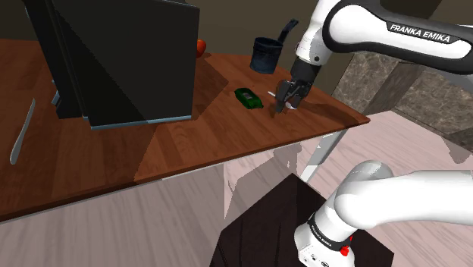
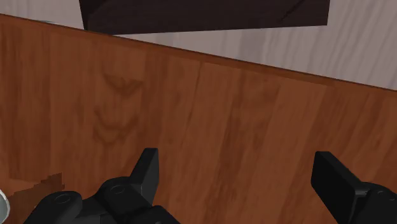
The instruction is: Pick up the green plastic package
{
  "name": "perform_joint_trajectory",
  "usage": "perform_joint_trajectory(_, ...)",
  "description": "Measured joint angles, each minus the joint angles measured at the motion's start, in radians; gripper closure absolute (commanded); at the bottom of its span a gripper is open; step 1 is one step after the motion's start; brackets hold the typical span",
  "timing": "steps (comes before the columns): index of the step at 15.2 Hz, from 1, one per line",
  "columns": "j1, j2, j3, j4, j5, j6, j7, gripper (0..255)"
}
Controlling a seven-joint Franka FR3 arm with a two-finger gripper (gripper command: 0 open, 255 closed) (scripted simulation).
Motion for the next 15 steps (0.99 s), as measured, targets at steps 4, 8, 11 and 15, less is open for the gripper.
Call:
perform_joint_trajectory(4, -0.007, 0.115, -0.003, 0.078, 0.008, 0.006, 0.02, 0)
perform_joint_trajectory(8, -0.021, 0.321, -0.019, 0.241, 0.018, -0.012, 0.045, 0)
perform_joint_trajectory(11, -0.03, 0.482, -0.032, 0.378, 0.03, -0.035, 0.066, 0)
perform_joint_trajectory(15, -0.042, 0.692, -0.05, 0.583, 0.052, -0.092, 0.093, 0)
